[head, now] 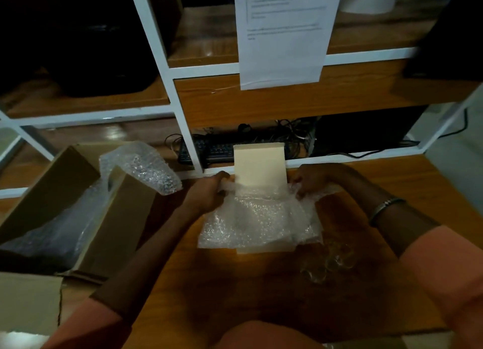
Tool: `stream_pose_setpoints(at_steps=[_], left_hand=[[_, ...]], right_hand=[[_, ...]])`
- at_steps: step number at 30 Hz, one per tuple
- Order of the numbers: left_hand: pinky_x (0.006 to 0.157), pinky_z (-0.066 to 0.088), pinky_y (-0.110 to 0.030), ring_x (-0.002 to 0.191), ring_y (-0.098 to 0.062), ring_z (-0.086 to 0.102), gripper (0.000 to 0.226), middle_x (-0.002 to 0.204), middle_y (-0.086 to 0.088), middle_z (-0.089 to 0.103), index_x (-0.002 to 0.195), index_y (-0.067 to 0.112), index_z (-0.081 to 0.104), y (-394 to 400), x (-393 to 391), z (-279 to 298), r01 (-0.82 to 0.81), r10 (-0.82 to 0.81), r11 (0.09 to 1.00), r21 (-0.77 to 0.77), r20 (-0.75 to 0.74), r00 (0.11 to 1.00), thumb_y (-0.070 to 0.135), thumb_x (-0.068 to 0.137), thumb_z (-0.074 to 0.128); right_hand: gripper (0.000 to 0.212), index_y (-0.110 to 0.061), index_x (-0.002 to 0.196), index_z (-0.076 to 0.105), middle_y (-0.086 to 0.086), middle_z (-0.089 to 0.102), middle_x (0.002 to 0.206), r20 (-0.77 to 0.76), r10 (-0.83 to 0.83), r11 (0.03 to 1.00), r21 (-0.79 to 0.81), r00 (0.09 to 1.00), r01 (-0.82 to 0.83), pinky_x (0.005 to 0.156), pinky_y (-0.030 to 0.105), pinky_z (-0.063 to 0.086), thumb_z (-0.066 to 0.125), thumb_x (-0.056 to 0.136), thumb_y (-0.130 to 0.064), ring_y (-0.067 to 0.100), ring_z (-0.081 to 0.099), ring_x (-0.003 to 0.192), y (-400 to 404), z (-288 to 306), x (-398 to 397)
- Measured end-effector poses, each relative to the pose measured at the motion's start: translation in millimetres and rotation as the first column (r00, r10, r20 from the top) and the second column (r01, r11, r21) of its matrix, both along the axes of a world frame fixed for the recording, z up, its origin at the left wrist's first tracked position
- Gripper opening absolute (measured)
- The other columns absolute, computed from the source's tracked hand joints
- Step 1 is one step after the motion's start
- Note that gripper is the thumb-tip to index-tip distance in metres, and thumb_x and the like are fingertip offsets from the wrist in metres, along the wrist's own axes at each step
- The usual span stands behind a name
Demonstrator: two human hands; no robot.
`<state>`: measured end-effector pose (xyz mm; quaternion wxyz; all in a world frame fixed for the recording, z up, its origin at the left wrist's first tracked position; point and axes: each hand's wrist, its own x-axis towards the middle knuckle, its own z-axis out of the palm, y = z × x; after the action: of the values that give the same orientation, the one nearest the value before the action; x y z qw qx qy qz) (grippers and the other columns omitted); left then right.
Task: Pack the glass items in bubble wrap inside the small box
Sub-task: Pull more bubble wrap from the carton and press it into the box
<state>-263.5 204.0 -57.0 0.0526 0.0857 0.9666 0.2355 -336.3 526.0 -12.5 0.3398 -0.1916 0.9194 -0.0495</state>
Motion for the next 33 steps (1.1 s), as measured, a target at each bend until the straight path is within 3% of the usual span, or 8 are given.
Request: stream_pose_setpoints(at_steps=[4,8,12,15,18,24,30,33], left_hand=[[0.07,0.063,-0.037,0.091,-0.029,0.078,0.096,0.118,-0.01,0.068,0.164,0.028,0.017,12,4,6,-0.373,0.24,0.818,0.438,0.329,0.913,0.04,0.094,0.081],[0.096,0.058,-0.038,0.132,-0.027,0.057,0.137,0.152,-0.003,0.043,0.166,0.033,-0.012,12,13,18,-0.451,0.148,0.717,0.532,0.516,0.844,0.03,0.08,0.094],[0.069,0.061,-0.025,0.107,-0.024,0.065,0.127,0.13,-0.008,0.055,0.166,0.032,-0.02,19,13,29,-0.361,0.09,0.771,0.525,0.47,0.878,-0.004,0.093,0.077],[0.078,0.064,-0.043,0.095,-0.027,0.067,0.104,0.119,-0.017,0.064,0.168,0.033,-0.002,18,10,31,-0.435,0.149,0.62,0.653,0.447,0.882,-0.013,0.099,0.061],[0.068,0.066,-0.029,0.099,-0.025,0.069,0.098,0.116,-0.009,0.063,0.166,0.031,0.013,13,11,37,-0.486,0.144,0.475,0.733,0.48,0.865,-0.019,0.096,0.059],[0.08,0.06,-0.029,0.105,-0.023,0.065,0.094,0.131,-0.018,0.062,0.168,0.022,0.003,-8,25,27,-0.383,0.127,0.694,0.609,0.421,0.898,-0.017,0.1,0.055],[0.058,0.061,-0.031,0.08,-0.022,0.071,0.09,0.121,-0.013,0.068,0.165,0.022,0.014,-3,28,10,-0.361,0.197,0.871,0.332,0.438,0.877,0.018,0.099,0.076],[0.097,0.059,-0.053,0.124,-0.039,0.065,0.097,0.155,-0.02,0.05,0.167,0.02,0.019,-1,28,4,-0.254,0.259,0.966,-0.052,0.209,0.943,0.046,0.094,0.079]], right_hand=[[0.024,-0.024,0.122,0.071,-0.008,0.07,0.12,0.178,-0.073,0.978,-0.178,0.981,0.105,0.077,0.02,0.05,0.073,0.098,-0.025,0.004,0.065,0.097,14,6,-14],[0.019,-0.014,0.119,0.074,0.0,0.079,0.113,0.378,-0.273,0.738,-0.508,0.885,0.445,0.081,0.029,0.06,0.064,0.104,-0.021,0.017,0.075,0.106,40,20,-20],[0.025,-0.004,0.122,0.068,0.015,0.074,0.124,0.573,-0.326,0.533,-0.545,0.752,0.647,0.086,0.039,0.061,0.059,0.106,-0.021,0.026,0.075,0.106,49,19,-30],[0.021,-0.005,0.116,0.068,0.021,0.07,0.13,0.666,-0.34,0.451,-0.504,0.664,0.737,0.104,0.051,0.056,0.059,0.106,-0.021,0.037,0.07,0.115,50,14,-31],[0.014,-0.009,0.104,0.068,0.015,0.074,0.111,0.684,-0.319,0.388,-0.537,0.656,0.749,0.084,0.036,0.064,0.056,0.106,-0.016,0.025,0.074,0.094,56,15,-28],[0.014,-0.017,0.091,0.075,0.024,0.07,0.098,0.196,-0.354,0.863,-0.31,0.915,0.4,0.072,0.042,0.046,0.066,0.099,-0.023,0.032,0.058,0.083,61,-2,-32],[0.01,-0.032,0.093,0.063,0.0,0.066,0.108,-0.148,-0.124,0.991,-0.074,0.981,0.114,0.078,0.032,0.049,0.074,0.093,-0.033,0.021,0.06,0.103,34,-20,-34],[0.062,-0.029,0.129,0.062,0.003,0.064,0.134,-0.285,-0.052,0.996,0.053,0.957,0.07,0.091,0.037,0.05,0.087,0.077,-0.051,0.025,0.06,0.118,30,-33,-32]])
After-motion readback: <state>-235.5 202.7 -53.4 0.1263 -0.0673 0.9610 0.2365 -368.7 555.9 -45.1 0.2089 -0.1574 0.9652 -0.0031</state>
